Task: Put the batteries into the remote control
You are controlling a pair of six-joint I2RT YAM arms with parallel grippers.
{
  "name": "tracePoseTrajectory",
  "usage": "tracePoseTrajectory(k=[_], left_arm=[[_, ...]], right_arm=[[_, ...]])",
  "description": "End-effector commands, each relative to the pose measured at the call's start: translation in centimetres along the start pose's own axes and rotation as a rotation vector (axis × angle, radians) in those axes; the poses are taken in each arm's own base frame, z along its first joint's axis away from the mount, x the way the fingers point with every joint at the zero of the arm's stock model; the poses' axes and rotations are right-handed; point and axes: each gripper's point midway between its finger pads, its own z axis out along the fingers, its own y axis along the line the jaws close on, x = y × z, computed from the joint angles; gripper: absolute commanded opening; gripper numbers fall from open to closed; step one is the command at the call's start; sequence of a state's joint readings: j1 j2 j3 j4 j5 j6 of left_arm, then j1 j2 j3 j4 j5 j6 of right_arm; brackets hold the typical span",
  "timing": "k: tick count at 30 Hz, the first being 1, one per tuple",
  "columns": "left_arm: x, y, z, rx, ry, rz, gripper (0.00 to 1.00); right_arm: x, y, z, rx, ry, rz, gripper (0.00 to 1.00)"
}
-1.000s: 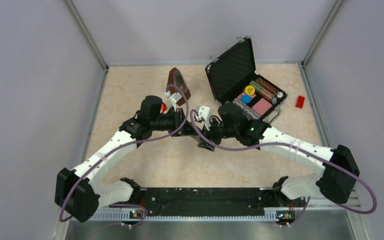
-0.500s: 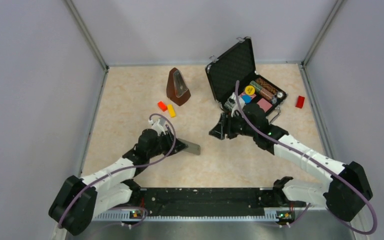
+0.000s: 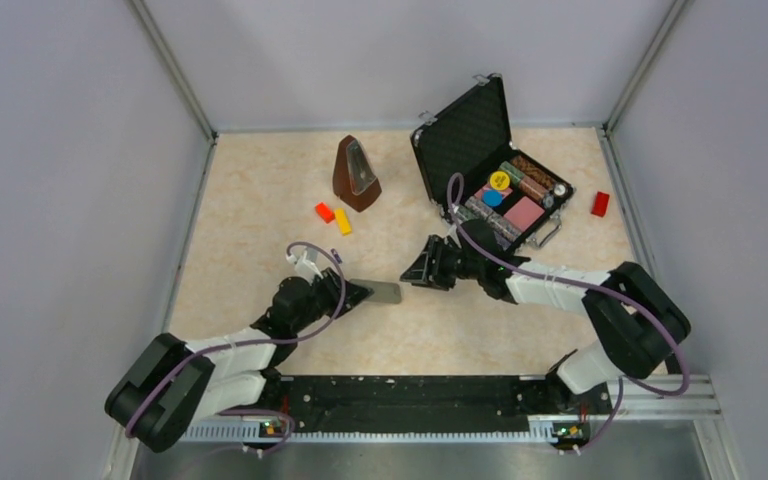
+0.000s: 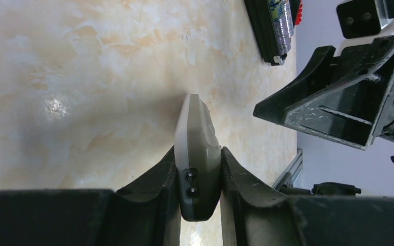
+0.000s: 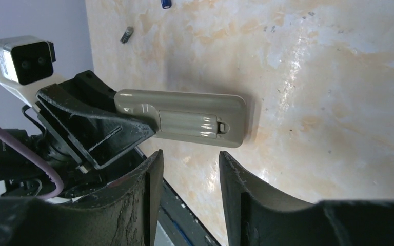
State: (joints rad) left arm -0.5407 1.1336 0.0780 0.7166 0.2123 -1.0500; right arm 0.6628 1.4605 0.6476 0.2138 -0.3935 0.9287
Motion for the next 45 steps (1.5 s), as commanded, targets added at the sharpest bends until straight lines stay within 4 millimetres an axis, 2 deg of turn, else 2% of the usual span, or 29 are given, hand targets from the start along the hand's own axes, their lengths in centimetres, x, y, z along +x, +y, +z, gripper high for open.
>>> tracePoseTrajectory(k=[1,5,8,14,19,26,31,39,45], left_arm=[[-0.4,1.1,-0.4,-0.059,-0.029,0.024,0.0],[-0.1,2.7,-0.8,-0.144,-0.012,0.043,0.0],[0.6,3.6,-0.8,-0.18,0.021,0.043,0.0],[2.5,4.8,-0.2,-0.213,0.121,0.023,0.0],[3.1,5.5,0.0,-0.231,0.149,0.024,0.0],[3.8,6.2,0.0,-0.243,0.195,0.036,0.0],[4.2,6.5,0.0,-0.245,0.219,0.026,0.0],[4.3,6.9,-0.1,-0.261,0.219,0.021,0.0],[4.4,6.9,0.0,-0.262,0.232,0.021,0.0]], right_arm=[[-0.3,2.7,1.3,-0.121,-0.004,0.013,0.42],[0.5,2.0,2.4,-0.112,0.045,0.035,0.32],[0.9,1.7,3.1,-0.116,0.072,0.041,0.32],[1.1,2.2,4.2,-0.159,0.103,0.035,0.32],[0.7,1.9,4.6,-0.138,0.094,0.028,0.29],[-0.4,0.6,4.5,-0.041,0.041,-0.015,0.31],[-0.5,-0.3,4.7,0.008,0.038,-0.02,0.34],[-1.5,-0.6,4.0,0.06,-0.013,-0.059,0.37],[-1.2,-0.6,4.6,0.041,0.008,-0.063,0.38]])
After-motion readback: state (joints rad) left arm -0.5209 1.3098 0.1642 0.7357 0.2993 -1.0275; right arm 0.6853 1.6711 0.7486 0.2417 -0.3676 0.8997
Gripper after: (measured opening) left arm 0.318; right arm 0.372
